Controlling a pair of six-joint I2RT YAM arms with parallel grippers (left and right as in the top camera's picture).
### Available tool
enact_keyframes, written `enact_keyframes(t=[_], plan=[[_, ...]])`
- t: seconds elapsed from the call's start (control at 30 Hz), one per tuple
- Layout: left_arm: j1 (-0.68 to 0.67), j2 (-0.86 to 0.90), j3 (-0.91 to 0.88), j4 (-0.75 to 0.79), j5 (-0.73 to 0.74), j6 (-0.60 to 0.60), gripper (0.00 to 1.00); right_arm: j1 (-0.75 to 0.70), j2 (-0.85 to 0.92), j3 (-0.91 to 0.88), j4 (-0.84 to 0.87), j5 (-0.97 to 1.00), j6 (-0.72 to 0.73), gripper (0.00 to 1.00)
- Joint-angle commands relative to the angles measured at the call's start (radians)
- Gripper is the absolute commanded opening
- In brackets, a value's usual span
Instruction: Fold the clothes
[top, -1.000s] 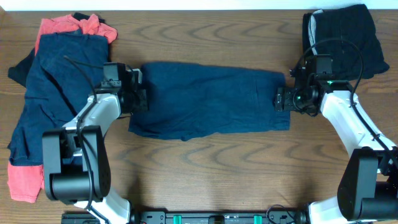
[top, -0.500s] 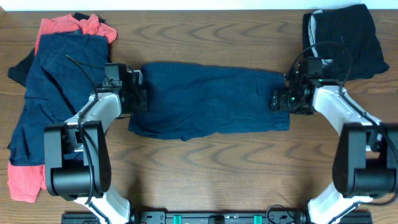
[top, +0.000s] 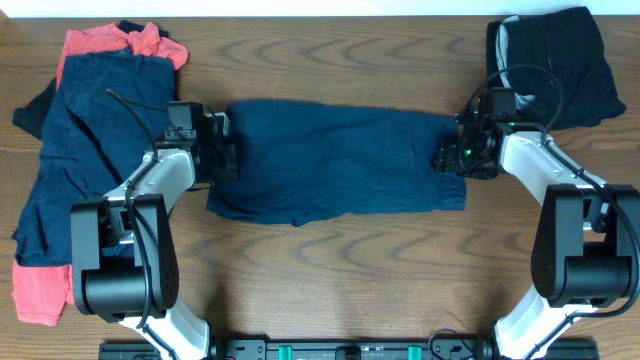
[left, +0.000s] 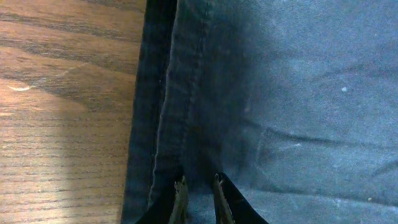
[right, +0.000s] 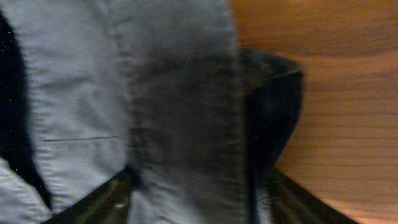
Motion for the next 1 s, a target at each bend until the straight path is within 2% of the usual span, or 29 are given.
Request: enact_keyframes(t=[0.0,0.07,0.13,0.23,0.27,0.43,0.6,0.97], plan=[[-0.001,0.043,0.001,-0.010,-0.027,-0.002,0.19,0.017,0.061,-0.027,-0.009,-0.124,0.031,0.54],[-0.001,0.043,0.001,-0.010,-0.027,-0.002,0.19,0.016,0.061,-0.027,-0.009,-0.141,0.031,0.41],[-0.001,0.043,0.001,-0.010,-0.027,-0.002,0.15,0.013,0.061,-0.027,-0.007,-0.142,0.037,0.28],[-0.001,0.043,0.001,-0.011,-0.027,-0.006,0.07,-0.005,0.049,-0.022,-0.010,-0.142,0.037,0.04],[-0.001,0.043,0.001,-0.013,-0.028,-0.013,0.07,-0.018,0.040,-0.019,-0.017,-0.143,0.037,0.01],[-0.001,0.043,0.001,-0.025,-0.027,-0.034,0.06,-0.105,-0.034,0.011,-0.080,-0.170,0.037,0.01],[-0.029,0.043,0.001,-0.057,-0.026,-0.055,0.06,-0.172,-0.111,0.076,-0.190,-0.171,-0.047,0.01],[-0.192,0.043,0.001,-0.061,-0.027,-0.122,0.06,-0.168,-0.137,0.277,-0.337,-0.239,-0.096,0.01]])
